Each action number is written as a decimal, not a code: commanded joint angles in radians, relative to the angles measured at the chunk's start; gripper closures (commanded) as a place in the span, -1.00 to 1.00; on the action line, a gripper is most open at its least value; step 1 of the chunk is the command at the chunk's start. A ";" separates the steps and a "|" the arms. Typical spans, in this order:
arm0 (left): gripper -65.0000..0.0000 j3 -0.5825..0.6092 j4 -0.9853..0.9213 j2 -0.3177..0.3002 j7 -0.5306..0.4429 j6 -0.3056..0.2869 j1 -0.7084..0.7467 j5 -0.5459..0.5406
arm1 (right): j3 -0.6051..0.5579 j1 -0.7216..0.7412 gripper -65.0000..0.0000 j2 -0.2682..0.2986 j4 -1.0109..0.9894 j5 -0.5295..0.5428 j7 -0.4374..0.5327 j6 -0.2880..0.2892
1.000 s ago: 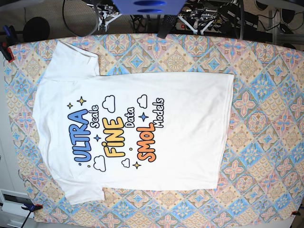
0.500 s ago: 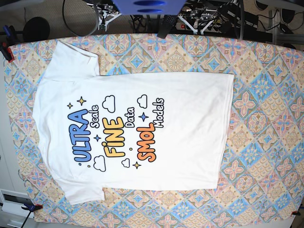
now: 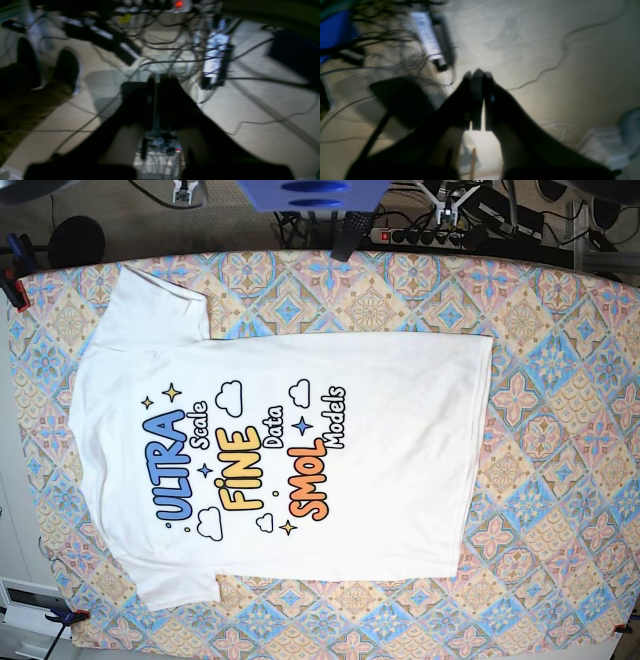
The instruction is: Fold the T-shirt properly
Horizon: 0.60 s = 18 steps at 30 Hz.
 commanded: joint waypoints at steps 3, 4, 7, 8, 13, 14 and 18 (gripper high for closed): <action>0.97 -0.004 0.096 -0.036 -0.004 0.003 0.104 -0.004 | 0.007 -0.105 1.00 0.044 0.117 0.006 0.008 -0.004; 0.97 -0.004 0.138 -0.047 -0.004 0.003 0.133 -0.006 | 0.008 -0.139 1.00 0.054 0.160 0.006 0.008 -0.004; 0.97 -0.006 0.290 -0.070 -0.004 0.003 0.237 -0.006 | 0.011 -0.251 1.00 0.094 0.323 0.009 0.008 -0.004; 0.97 -0.006 0.348 -0.076 -0.004 0.003 0.271 -0.006 | 0.011 -0.286 1.00 0.107 0.386 0.011 0.008 -0.004; 0.97 -0.007 0.646 -0.099 -0.003 0.004 0.449 -0.006 | 0.163 -0.470 1.00 0.117 0.694 0.012 0.002 -0.004; 0.97 -0.007 0.705 -0.105 -0.003 0.006 0.489 -0.006 | 0.195 -0.507 1.00 0.112 0.752 0.012 0.000 -0.004; 0.97 -0.009 0.929 -0.132 -0.001 0.006 0.619 -0.032 | 0.261 -0.630 1.00 0.112 0.961 0.011 0.006 -0.004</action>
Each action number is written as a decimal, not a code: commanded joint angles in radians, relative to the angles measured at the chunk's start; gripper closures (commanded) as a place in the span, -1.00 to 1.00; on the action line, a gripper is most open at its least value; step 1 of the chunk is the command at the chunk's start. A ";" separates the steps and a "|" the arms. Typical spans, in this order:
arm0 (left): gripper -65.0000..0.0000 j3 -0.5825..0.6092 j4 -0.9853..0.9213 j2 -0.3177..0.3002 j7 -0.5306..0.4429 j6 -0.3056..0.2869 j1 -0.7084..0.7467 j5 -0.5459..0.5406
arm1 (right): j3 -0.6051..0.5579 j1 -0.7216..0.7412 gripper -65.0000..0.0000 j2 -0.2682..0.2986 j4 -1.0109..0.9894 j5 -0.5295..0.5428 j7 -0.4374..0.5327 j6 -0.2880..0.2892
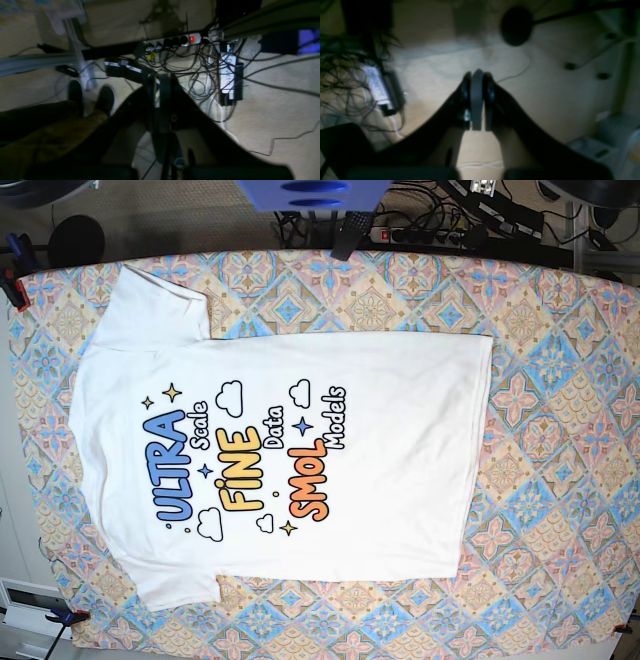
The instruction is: Fold the T-shirt properly
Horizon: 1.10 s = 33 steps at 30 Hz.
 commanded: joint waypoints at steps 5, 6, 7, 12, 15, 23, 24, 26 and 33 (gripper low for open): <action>0.97 -0.058 0.281 -0.037 -0.013 0.003 0.146 -0.102 | 0.015 -0.116 1.00 0.005 0.244 0.000 0.016 0.000; 0.97 -0.073 0.336 -0.038 -0.013 0.003 0.164 -0.119 | 0.025 -0.135 1.00 0.005 0.286 0.000 0.015 0.000; 0.97 -0.092 0.382 -0.038 -0.013 0.003 0.181 -0.135 | 0.035 -0.144 1.00 0.004 0.329 0.000 0.013 0.000; 0.96 -0.150 0.551 -0.038 -0.012 0.003 0.195 -0.201 | 0.038 -0.159 1.00 0.002 0.475 0.000 0.013 0.000; 0.94 -0.159 0.585 -0.038 0.002 0.003 0.128 -0.277 | 0.035 -0.158 0.99 0.004 0.514 0.000 0.013 0.000; 0.41 -0.161 0.603 -0.038 0.387 -0.001 -0.149 -0.571 | -0.008 -0.063 0.91 0.004 0.592 0.003 -0.145 0.000; 0.38 -0.162 0.596 -0.037 0.441 -0.001 -0.190 -0.617 | -0.018 -0.050 0.89 0.004 0.593 0.023 -0.163 0.000; 0.36 -0.162 0.577 -0.034 0.521 -0.001 -0.261 -0.694 | -0.033 -0.032 0.85 0.004 0.596 0.094 -0.183 0.000; 0.35 -0.162 0.433 -0.031 0.602 -0.001 -0.406 -0.915 | -0.028 -0.023 0.76 0.008 0.596 0.304 -0.189 0.000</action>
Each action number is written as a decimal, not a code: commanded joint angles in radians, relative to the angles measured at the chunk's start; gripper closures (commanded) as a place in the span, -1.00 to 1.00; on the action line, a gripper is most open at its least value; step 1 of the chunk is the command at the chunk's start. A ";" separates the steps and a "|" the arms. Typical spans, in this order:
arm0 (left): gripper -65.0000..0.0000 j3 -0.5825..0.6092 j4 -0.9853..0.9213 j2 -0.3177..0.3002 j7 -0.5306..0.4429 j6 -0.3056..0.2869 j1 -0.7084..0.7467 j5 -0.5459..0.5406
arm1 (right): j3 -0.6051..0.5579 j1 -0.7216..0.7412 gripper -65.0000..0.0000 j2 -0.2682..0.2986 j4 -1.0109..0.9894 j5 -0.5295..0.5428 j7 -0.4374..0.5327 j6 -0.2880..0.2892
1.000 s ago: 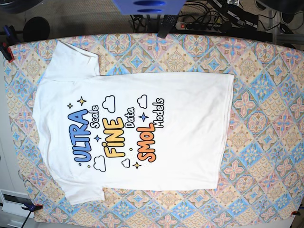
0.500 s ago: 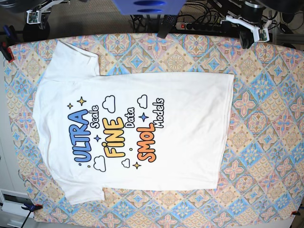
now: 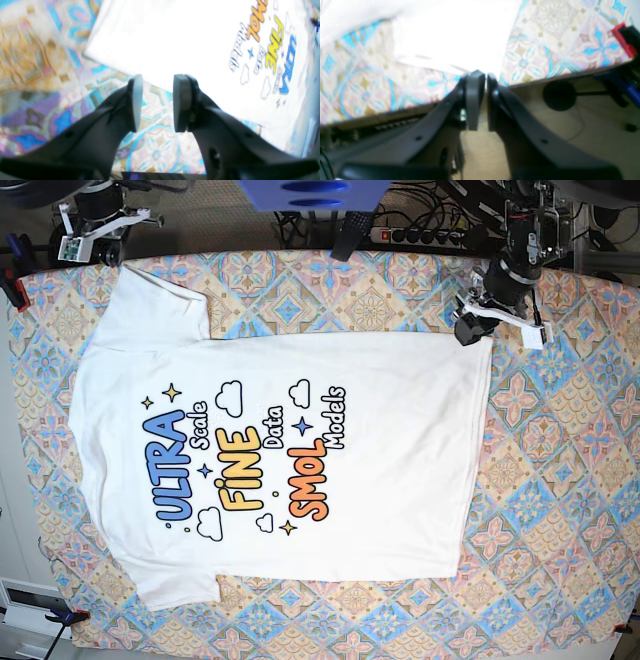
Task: Fold the T-shirt properly
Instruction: 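Move both grippers down to the shirt's hem corners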
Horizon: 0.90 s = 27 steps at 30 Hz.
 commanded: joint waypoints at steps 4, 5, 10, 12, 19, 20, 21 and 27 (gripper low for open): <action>0.34 -0.005 -0.080 -0.009 -0.021 -0.013 -0.027 -0.104 | 0.004 0.000 0.61 0.006 0.017 0.004 0.020 -0.003; 0.34 -0.007 -0.098 -0.009 -0.021 -0.013 -0.032 -0.120 | 0.004 0.000 0.58 0.006 0.017 0.004 0.020 -0.003; 0.34 -0.007 -0.199 -0.007 -0.021 -0.013 -0.078 -0.172 | 0.003 0.000 0.44 0.006 0.017 0.004 0.020 -0.003; 0.34 -0.007 -0.221 0.008 -0.021 -0.013 -0.091 -0.172 | 0.003 0.000 0.42 0.006 0.017 0.004 0.020 -0.003; 0.34 -0.042 -0.318 0.052 -0.013 -0.013 -0.156 -0.169 | 0.003 0.000 0.42 0.006 0.017 0.006 0.020 -0.003; 0.34 -0.039 -0.322 0.052 -0.013 -0.013 -0.168 -0.166 | 0.003 0.000 0.42 0.006 0.017 0.006 0.020 -0.003; 0.35 -0.039 -0.322 0.055 -0.013 -0.013 -0.173 -0.164 | 0.003 0.000 0.42 0.004 0.017 0.006 0.020 -0.003; 0.46 -0.039 -0.322 0.057 -0.011 -0.013 -0.194 -0.164 | 0.003 0.001 0.42 0.004 0.014 0.007 0.020 -0.003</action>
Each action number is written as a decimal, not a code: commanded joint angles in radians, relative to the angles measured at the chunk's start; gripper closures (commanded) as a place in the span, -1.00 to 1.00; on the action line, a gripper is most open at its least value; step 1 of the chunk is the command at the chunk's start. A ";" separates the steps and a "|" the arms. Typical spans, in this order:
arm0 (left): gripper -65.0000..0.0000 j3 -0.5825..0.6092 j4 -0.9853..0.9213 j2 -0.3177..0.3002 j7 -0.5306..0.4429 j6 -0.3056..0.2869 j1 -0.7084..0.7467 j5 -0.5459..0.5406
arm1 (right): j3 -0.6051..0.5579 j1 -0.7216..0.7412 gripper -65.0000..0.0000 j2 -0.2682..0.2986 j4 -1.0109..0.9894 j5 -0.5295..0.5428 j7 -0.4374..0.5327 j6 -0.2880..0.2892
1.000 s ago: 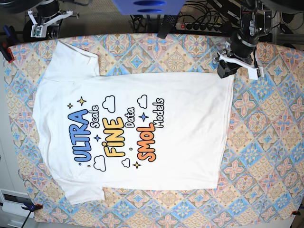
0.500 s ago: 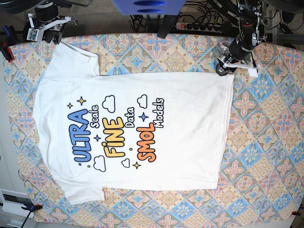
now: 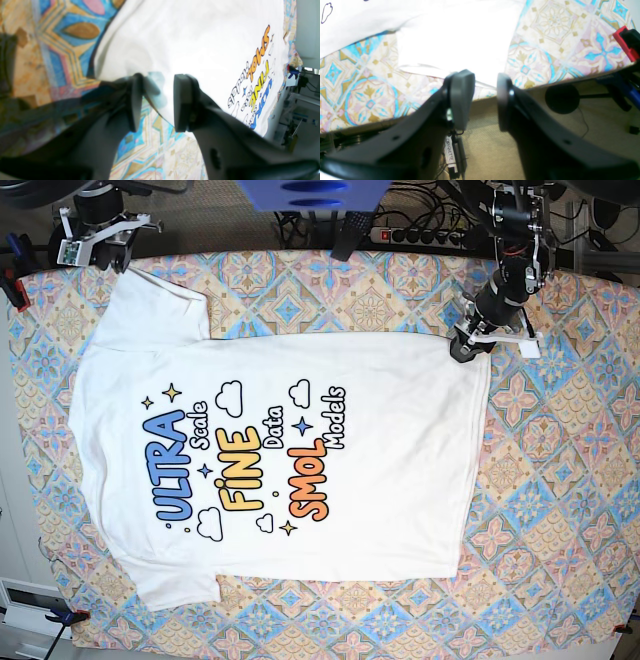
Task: Fold the T-shirt properly
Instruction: 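Move both grippers down to the shirt's hem corners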
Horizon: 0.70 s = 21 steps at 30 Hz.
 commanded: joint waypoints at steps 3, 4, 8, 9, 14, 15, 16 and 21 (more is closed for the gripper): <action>0.90 0.000 0.009 -0.007 0.008 0.003 -0.001 0.003 | 0.006 0.001 0.42 0.007 0.009 0.007 0.020 0.000; 1.00 0.000 0.009 -0.007 0.017 0.003 0.000 0.003 | 0.006 0.018 0.42 0.007 0.009 0.010 0.020 0.000; 1.00 -0.006 0.009 -0.007 0.057 0.003 0.002 0.003 | 0.015 0.120 0.42 0.006 0.004 0.124 -0.105 0.000; 1.00 -0.008 0.009 -0.007 0.057 0.003 0.002 0.003 | 0.018 0.143 0.42 0.004 -0.003 0.159 -0.145 0.000; 1.00 -0.008 0.009 -0.009 0.060 0.003 0.003 0.003 | 0.106 0.231 0.31 0.004 -0.057 0.280 -0.280 0.000; 1.00 -0.008 0.009 -0.009 0.060 0.003 0.005 0.003 | 0.120 0.245 0.21 0.004 -0.066 0.283 -0.301 0.000; 1.00 -0.008 0.009 -0.009 0.060 0.003 0.010 0.003 | 0.133 0.254 0.13 0.004 -0.074 0.283 -0.321 0.000; 1.00 -0.008 0.009 -0.010 0.060 0.003 0.016 0.003 | 0.196 0.265 -0.12 0.004 -0.129 0.283 -0.390 0.002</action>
